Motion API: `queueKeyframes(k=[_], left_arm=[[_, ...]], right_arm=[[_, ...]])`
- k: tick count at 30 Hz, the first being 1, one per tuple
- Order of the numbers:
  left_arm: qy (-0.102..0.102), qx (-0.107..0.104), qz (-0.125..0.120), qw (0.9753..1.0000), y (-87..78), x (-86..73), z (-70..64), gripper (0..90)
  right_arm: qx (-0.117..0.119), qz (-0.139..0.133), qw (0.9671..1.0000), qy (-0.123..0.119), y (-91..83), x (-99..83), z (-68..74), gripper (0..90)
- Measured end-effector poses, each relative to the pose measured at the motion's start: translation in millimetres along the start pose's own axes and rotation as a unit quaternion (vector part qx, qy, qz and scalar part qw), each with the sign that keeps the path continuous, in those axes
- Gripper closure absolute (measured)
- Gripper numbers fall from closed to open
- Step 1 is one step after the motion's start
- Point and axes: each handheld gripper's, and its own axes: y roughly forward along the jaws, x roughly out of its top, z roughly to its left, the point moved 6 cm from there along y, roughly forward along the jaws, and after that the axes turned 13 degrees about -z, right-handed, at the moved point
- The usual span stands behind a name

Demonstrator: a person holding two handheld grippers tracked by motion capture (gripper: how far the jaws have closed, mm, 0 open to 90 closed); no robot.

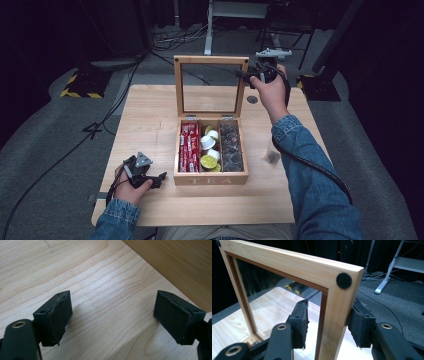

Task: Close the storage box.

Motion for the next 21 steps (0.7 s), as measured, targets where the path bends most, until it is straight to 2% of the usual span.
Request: queueKeyframes(k=[3,11,21], left_arm=[[-0.001,0.000,0.000,1.0000,0.2,0.1,-0.1,15.8],[-0.004,0.001,-0.001,1.0000,0.9,0.5,-0.6,15.5],[-0.002,0.001,0.000,1.0000,2.5,1.6,-0.4,15.3]], right_arm=[[0.004,-0.001,1.0000,-0.001,-6.9,0.1,4.4,53.8],[0.020,-0.002,0.9995,-0.026,-27.2,-0.4,15.6,57.1],[0.036,0.000,0.9983,-0.046,-49.5,-3.2,28.7,61.4]])
